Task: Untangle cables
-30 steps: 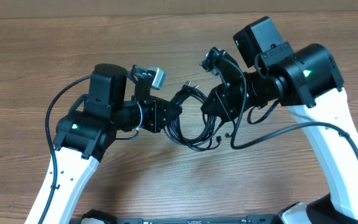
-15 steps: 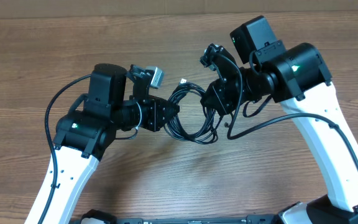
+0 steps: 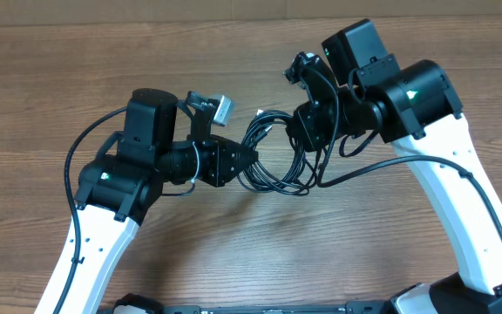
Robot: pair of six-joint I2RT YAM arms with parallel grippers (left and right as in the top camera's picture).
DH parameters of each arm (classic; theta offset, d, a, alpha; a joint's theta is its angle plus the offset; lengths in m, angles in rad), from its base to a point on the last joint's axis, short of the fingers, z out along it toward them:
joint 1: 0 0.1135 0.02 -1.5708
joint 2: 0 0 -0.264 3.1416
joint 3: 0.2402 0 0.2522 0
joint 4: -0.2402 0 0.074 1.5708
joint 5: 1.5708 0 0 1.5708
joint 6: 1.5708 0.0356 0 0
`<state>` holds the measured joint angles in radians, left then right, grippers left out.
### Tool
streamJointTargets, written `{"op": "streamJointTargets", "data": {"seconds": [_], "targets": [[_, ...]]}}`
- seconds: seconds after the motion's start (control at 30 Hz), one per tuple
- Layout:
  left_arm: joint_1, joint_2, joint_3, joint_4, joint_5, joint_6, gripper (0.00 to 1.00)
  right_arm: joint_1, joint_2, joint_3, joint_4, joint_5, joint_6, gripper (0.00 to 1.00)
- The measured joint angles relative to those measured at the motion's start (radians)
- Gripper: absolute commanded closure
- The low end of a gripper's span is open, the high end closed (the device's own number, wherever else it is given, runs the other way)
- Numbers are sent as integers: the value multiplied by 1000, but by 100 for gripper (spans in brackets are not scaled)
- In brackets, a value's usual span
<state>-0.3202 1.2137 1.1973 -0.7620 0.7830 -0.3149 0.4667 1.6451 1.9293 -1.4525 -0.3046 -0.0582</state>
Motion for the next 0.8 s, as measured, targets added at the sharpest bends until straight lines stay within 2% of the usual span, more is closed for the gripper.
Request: {"op": "streamJointTargets", "data": {"seconds": [0.27,0.47,0.8], "targets": [[0,0,0,-8,39,0,91,-84,41,0,1,-23,14,96],[-1,0,0,-34,92,8,89,-204,114,-2,14,49,35,96],[-1,0,0,-54,104,38,88,-239,123,-6,13,49,35,96]]}}
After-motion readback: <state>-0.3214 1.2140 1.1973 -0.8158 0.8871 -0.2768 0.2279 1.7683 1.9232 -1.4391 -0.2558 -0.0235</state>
